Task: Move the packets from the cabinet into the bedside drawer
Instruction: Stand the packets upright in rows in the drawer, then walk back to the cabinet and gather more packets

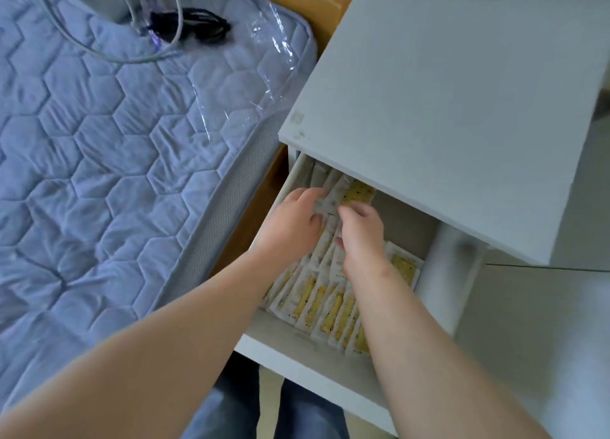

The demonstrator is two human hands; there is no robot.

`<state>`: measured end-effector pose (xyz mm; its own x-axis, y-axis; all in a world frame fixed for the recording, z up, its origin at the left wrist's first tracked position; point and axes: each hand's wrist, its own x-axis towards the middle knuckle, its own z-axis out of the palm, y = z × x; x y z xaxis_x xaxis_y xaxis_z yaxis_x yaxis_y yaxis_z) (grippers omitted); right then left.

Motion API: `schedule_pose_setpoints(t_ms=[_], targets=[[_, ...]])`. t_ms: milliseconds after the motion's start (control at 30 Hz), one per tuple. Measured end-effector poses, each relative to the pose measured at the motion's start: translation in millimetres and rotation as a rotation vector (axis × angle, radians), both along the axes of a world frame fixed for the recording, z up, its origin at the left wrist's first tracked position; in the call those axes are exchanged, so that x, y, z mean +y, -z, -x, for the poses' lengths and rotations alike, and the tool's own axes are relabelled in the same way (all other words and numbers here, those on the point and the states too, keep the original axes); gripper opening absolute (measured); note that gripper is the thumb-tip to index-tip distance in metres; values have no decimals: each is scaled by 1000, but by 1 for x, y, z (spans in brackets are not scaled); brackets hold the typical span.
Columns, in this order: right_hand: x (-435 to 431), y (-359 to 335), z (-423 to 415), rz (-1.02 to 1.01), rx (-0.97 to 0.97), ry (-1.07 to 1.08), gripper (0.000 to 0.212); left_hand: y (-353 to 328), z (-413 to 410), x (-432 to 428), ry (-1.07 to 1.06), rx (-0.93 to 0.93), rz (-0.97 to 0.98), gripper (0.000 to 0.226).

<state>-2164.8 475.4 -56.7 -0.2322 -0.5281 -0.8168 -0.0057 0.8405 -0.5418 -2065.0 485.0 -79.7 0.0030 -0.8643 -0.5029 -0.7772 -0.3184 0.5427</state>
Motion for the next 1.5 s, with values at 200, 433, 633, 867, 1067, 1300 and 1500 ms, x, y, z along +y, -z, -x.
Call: schedule_pose_setpoints(t_ms=[200,433,633,867,1067,1300,1500], targets=[[10,-100,-25,107,-27,-22,28,-94,-26,21,-313,165,30,38],[44,-208,-60,206,-54,-81,14,-206,-64,64,-528,315,92,29],[80,-270,-88,264,-142,-261,8,-278,-94,108,-766,376,209,25],[135,-316,-117,345,-277,-578,11,-336,-111,199,-1228,516,448,14],[217,-350,-173,347,-419,-952,12,-379,-138,322,-1587,485,711,12],[386,-383,-244,359,-572,-1390,9,-402,-161,513,-1985,290,987,22],[593,-392,-267,231,-667,-1663,8,-403,-141,720,-2298,119,1106,22]])
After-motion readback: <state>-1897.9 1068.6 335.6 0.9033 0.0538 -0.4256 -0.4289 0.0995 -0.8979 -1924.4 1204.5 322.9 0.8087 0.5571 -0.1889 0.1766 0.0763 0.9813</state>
